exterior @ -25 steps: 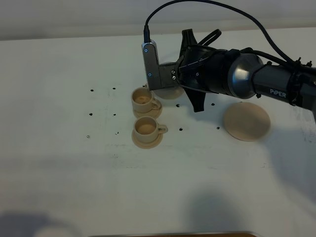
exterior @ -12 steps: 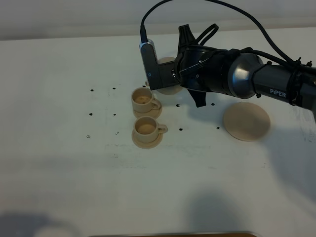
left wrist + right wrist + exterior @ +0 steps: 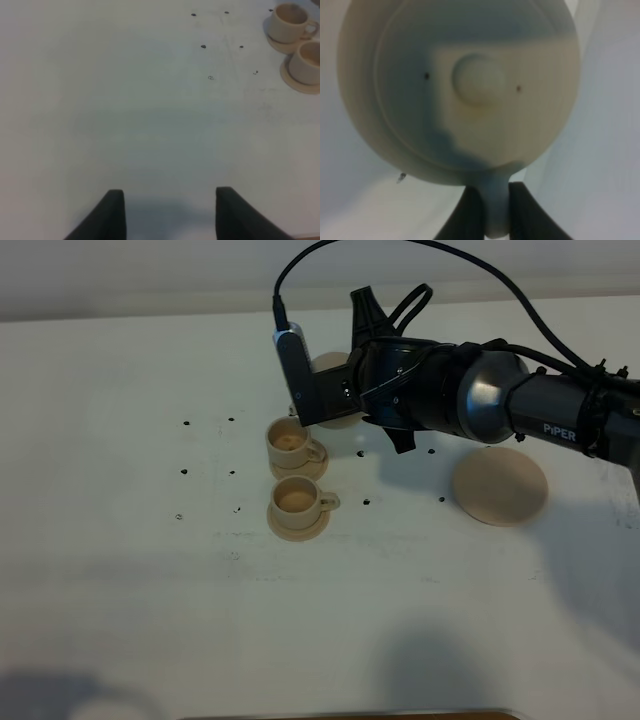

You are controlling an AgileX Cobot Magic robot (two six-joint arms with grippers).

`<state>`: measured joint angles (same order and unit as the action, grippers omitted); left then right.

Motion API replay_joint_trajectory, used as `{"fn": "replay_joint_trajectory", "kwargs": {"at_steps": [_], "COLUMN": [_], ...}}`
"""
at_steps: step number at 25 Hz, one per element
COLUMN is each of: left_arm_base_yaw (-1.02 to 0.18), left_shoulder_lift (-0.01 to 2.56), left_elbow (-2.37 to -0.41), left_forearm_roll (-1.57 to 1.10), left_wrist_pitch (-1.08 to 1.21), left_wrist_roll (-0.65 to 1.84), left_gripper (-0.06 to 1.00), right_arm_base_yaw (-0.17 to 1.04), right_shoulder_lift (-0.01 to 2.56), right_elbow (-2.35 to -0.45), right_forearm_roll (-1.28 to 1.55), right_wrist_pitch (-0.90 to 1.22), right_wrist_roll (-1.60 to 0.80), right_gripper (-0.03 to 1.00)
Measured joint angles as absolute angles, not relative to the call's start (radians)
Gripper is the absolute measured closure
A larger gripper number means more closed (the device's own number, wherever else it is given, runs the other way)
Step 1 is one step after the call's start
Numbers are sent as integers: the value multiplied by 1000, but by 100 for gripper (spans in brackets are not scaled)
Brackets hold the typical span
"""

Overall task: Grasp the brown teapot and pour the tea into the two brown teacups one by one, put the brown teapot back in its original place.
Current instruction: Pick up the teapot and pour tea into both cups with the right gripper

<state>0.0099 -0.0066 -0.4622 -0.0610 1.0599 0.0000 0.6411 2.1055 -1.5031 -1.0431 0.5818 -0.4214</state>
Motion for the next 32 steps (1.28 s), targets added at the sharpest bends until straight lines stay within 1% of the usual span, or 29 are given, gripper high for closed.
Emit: {"fn": "replay_joint_trajectory", "kwargs": {"at_steps": [32], "left_arm_base_yaw": [10], "left_shoulder_lift": [-7], "left_elbow": [-462], "left_forearm_roll": [-61], "left_wrist_pitch": [1060], "left_wrist_roll": [0], "left_gripper": [47], "right_arm_base_yaw": [673], "right_shoulder_lift": [2135], "right_elbow": [-1503], "right_forearm_roll": [-1234], "right_wrist_pitch": [590], "right_wrist_roll": [-421], "right_gripper": [88]}}
